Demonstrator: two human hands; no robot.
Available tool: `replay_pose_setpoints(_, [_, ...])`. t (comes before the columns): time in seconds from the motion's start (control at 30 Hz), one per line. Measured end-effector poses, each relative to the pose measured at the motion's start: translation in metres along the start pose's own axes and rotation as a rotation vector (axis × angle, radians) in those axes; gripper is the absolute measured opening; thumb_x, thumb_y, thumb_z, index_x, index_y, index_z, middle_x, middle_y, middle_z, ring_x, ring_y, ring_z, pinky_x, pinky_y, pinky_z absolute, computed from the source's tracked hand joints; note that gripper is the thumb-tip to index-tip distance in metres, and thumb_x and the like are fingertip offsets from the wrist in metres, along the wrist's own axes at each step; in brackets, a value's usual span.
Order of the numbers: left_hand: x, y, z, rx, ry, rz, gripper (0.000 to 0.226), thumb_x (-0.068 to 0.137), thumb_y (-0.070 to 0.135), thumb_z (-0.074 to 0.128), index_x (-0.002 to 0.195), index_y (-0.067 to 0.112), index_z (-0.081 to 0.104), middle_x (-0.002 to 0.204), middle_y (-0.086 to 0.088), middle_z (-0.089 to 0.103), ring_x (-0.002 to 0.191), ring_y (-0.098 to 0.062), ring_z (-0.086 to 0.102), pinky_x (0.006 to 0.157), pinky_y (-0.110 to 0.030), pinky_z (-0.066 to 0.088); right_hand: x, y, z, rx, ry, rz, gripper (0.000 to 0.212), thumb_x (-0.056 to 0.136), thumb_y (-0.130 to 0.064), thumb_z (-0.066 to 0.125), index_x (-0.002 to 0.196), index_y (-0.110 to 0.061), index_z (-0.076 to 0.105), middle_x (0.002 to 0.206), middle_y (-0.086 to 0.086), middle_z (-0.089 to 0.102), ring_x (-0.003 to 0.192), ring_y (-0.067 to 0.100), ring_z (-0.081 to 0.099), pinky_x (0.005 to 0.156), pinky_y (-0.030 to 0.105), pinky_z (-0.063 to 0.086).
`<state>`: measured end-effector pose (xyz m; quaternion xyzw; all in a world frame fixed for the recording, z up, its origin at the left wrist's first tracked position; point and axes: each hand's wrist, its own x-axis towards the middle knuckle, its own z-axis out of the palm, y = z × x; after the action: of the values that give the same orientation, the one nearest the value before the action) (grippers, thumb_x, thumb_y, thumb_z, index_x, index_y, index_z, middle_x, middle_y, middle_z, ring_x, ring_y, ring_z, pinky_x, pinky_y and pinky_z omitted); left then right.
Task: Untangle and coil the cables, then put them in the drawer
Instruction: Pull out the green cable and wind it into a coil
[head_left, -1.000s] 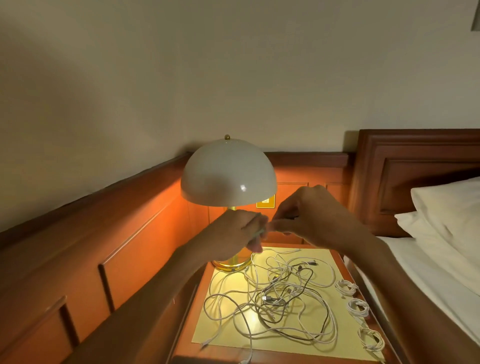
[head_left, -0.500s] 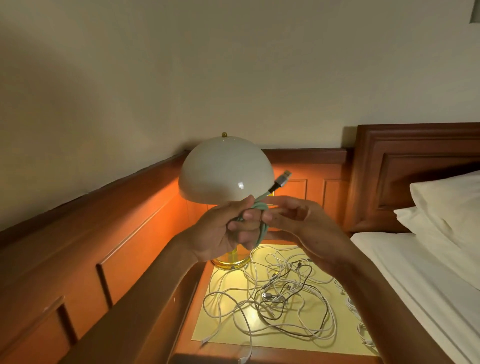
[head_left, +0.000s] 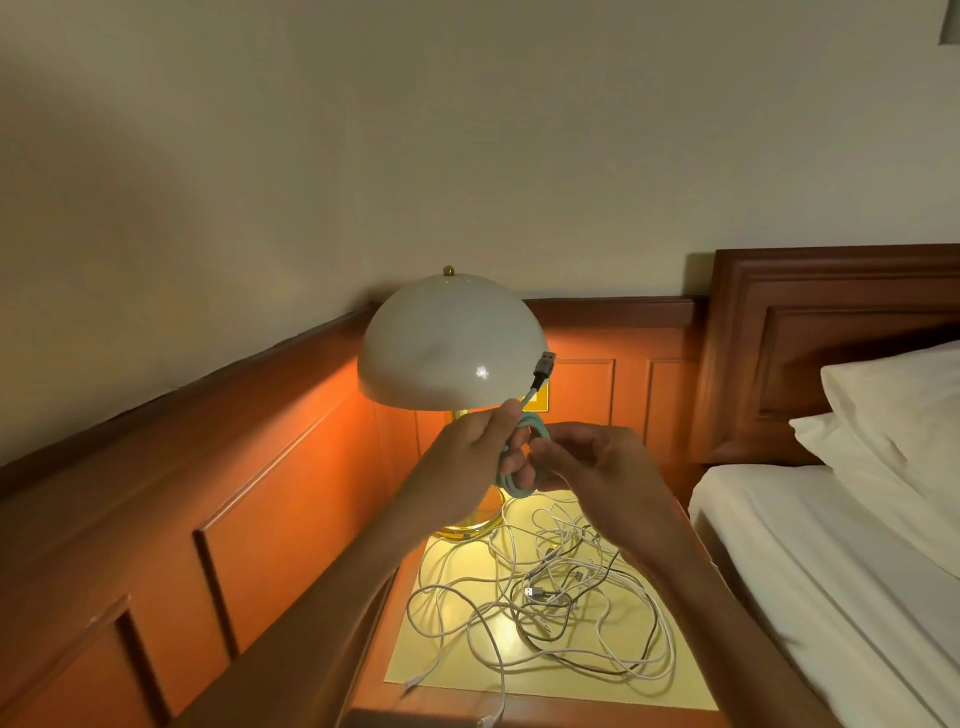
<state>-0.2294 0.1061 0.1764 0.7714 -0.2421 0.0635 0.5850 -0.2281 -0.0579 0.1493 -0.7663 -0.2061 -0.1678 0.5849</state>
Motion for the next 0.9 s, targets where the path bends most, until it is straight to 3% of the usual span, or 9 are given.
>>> replay_pose_setpoints(0.07, [-0.001, -0.006, 0.006, 0.118, 0.092, 0.057, 0.046, 0.104, 0.045, 0.032, 0.072, 0.015, 0.046, 0.054, 0.007, 0.046, 0.063, -0.030, 0.056, 0.073, -0.048, 0.047, -0.001, 0.002, 0.005, -0.143, 0.097, -0.083, 0.015, 0.094, -0.023, 0.067, 0.107, -0.019, 0.071, 0.082, -0.005, 0.077, 0.073, 0.009, 0.074, 0.074, 0.041, 0.062])
replay_pose_setpoints(0.13, [0.000, -0.007, 0.010, 0.207, 0.130, 0.084, 0.046, 0.102, 0.049, 0.030, 0.071, 0.018, 0.046, 0.055, 0.007, 0.046, 0.067, -0.039, 0.055, 0.072, -0.053, 0.045, -0.002, -0.001, 0.009, -0.215, 0.205, -0.166, 0.032, 0.091, -0.023, 0.072, 0.119, -0.023, 0.059, 0.079, -0.008, 0.076, 0.068, 0.002, 0.071, 0.068, 0.025, 0.061])
replay_pose_setpoints(0.23, [0.004, -0.002, 0.008, 0.177, 0.066, 0.045, 0.045, 0.106, 0.042, 0.029, 0.071, 0.017, 0.045, 0.052, 0.008, 0.046, 0.061, -0.023, 0.054, 0.071, -0.047, 0.045, -0.002, -0.004, 0.008, -0.311, 0.214, -0.288, 0.056, 0.090, -0.020, 0.072, 0.140, -0.028, 0.047, 0.072, -0.011, 0.071, 0.067, -0.002, 0.068, 0.062, 0.006, 0.049])
replay_pose_setpoints(0.4, [0.010, 0.015, -0.003, 0.064, -0.171, -0.098, 0.044, 0.106, 0.037, 0.028, 0.073, 0.013, 0.044, 0.049, 0.011, 0.045, 0.067, -0.018, 0.055, 0.081, -0.032, 0.045, -0.004, 0.002, 0.009, -0.428, 0.222, -0.379, 0.046, 0.094, -0.022, 0.065, 0.139, -0.022, 0.057, 0.075, -0.012, 0.065, 0.071, -0.001, 0.063, 0.063, 0.003, 0.043])
replay_pose_setpoints(0.5, [0.013, 0.009, -0.001, 0.093, -0.182, -0.105, 0.045, 0.106, 0.039, 0.029, 0.074, 0.012, 0.046, 0.053, 0.007, 0.044, 0.066, -0.020, 0.053, 0.079, -0.035, 0.046, -0.002, 0.006, 0.010, -0.434, 0.216, -0.387, 0.033, 0.095, -0.013, 0.064, 0.127, -0.017, 0.067, 0.076, -0.013, 0.058, 0.070, -0.001, 0.058, 0.061, 0.004, 0.037])
replay_pose_setpoints(0.57, [0.015, 0.005, 0.003, 0.207, -0.096, -0.062, 0.047, 0.105, 0.043, 0.032, 0.071, 0.015, 0.049, 0.055, 0.005, 0.048, 0.062, -0.019, 0.052, 0.077, -0.042, 0.048, 0.001, 0.007, 0.011, -0.389, 0.209, -0.368, 0.021, 0.095, -0.007, 0.061, 0.111, -0.015, 0.072, 0.077, -0.011, 0.063, 0.072, 0.000, 0.060, 0.062, 0.004, 0.037])
replay_pose_setpoints(0.67, [0.014, 0.005, 0.011, 0.569, 0.106, 0.165, 0.047, 0.106, 0.036, 0.032, 0.065, 0.021, 0.048, 0.059, -0.002, 0.056, 0.057, -0.020, 0.057, 0.071, -0.043, 0.049, 0.003, 0.007, 0.013, -0.338, 0.205, -0.322, 0.017, 0.097, -0.003, 0.057, 0.098, -0.015, 0.070, 0.080, -0.008, 0.067, 0.076, 0.001, 0.062, 0.063, 0.005, 0.042])
replay_pose_setpoints(0.77, [0.015, 0.000, 0.017, 0.690, 0.237, 0.384, 0.042, 0.106, 0.033, 0.029, 0.073, 0.020, 0.051, 0.059, 0.003, 0.057, 0.057, -0.014, 0.060, 0.059, -0.031, 0.046, 0.008, 0.004, 0.012, -0.345, 0.204, -0.298, 0.018, 0.098, -0.004, 0.055, 0.106, -0.011, 0.069, 0.085, -0.007, 0.065, 0.081, -0.006, 0.059, 0.066, 0.004, 0.043])
replay_pose_setpoints(0.9, [0.025, -0.007, 0.017, 0.663, 0.362, 0.461, 0.043, 0.105, 0.035, 0.033, 0.071, 0.019, 0.054, 0.055, 0.005, 0.057, 0.053, -0.009, 0.062, 0.054, -0.018, 0.042, 0.017, 0.000, 0.010, -0.372, 0.189, -0.290, 0.019, 0.100, -0.008, 0.053, 0.111, -0.012, 0.068, 0.091, -0.007, 0.065, 0.077, -0.004, 0.059, 0.066, 0.003, 0.040])
